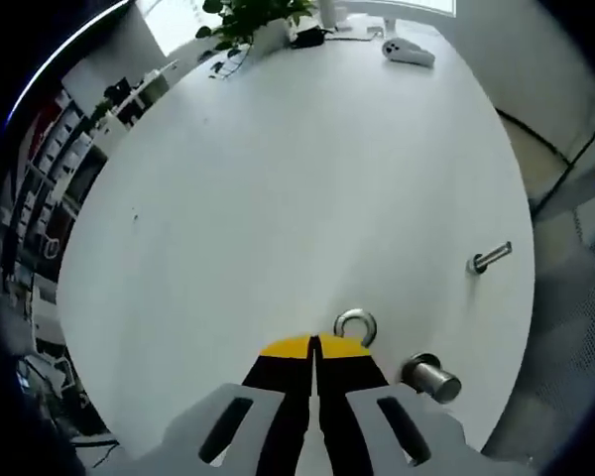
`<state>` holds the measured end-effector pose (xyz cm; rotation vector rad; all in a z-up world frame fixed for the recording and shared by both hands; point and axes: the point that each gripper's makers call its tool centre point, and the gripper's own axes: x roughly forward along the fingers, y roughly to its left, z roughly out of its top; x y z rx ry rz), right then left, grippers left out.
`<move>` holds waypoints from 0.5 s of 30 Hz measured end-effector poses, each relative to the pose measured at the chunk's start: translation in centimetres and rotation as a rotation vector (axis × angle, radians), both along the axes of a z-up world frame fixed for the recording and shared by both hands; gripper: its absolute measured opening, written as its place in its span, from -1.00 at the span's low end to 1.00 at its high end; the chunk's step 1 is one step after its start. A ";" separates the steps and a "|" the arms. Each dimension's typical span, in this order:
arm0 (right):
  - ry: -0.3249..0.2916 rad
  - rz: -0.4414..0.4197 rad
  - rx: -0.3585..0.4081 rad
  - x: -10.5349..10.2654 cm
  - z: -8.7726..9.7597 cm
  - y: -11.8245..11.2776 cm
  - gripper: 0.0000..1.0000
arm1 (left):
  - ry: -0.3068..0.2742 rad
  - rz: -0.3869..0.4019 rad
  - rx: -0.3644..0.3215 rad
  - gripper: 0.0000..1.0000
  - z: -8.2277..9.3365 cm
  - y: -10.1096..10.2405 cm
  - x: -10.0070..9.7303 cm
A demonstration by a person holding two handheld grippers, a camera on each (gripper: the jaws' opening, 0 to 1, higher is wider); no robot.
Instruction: Place the washer onto the threaded stud by aligning its center hole with the stud, sliding it down to the base, and recovering from edge contact or off-axis alignment until the washer reaches the visible bottom stop.
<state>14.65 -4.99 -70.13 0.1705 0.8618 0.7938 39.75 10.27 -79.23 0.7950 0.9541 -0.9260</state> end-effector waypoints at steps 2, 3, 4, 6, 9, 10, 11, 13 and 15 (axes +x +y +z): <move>0.002 0.001 -0.001 0.0 0.0 0.0 -0.41 | 0.004 -0.022 0.018 -1.00 -0.6 0.2 -0.2; 0.002 0.001 -0.002 0.0 0.0 0.0 -0.41 | 0.009 -0.039 0.027 -1.00 -0.9 0.2 -0.4; 0.003 0.000 -0.003 0.0 -0.1 0.0 -0.41 | 0.017 -0.055 0.025 -1.00 -1.1 -0.1 -0.9; 0.004 -0.001 -0.003 0.0 -0.1 0.0 -0.41 | 0.033 -0.088 0.018 -0.96 -1.7 -0.8 -1.5; 0.006 -0.003 -0.004 0.0 -0.1 -0.1 -0.41 | 0.056 -0.129 0.040 -0.61 -2.9 -1.4 -2.3; 0.007 -0.003 -0.004 0.0 -0.1 -0.1 -0.41 | 0.064 -0.140 0.048 -0.59 -3.3 -1.5 -2.3; 0.007 -0.003 -0.004 0.0 -0.2 -0.1 -0.41 | 0.080 -0.143 0.054 -0.59 -3.6 -1.7 -2.6; 0.008 -0.003 -0.005 0.0 -0.2 -0.1 -0.41 | 0.096 -0.139 0.051 -0.56 -3.9 -2.1 -2.9; 0.009 -0.005 -0.005 0.0 -0.2 -0.1 -0.41 | 0.119 -0.126 0.046 -0.48 -4.3 -2.3 -3.0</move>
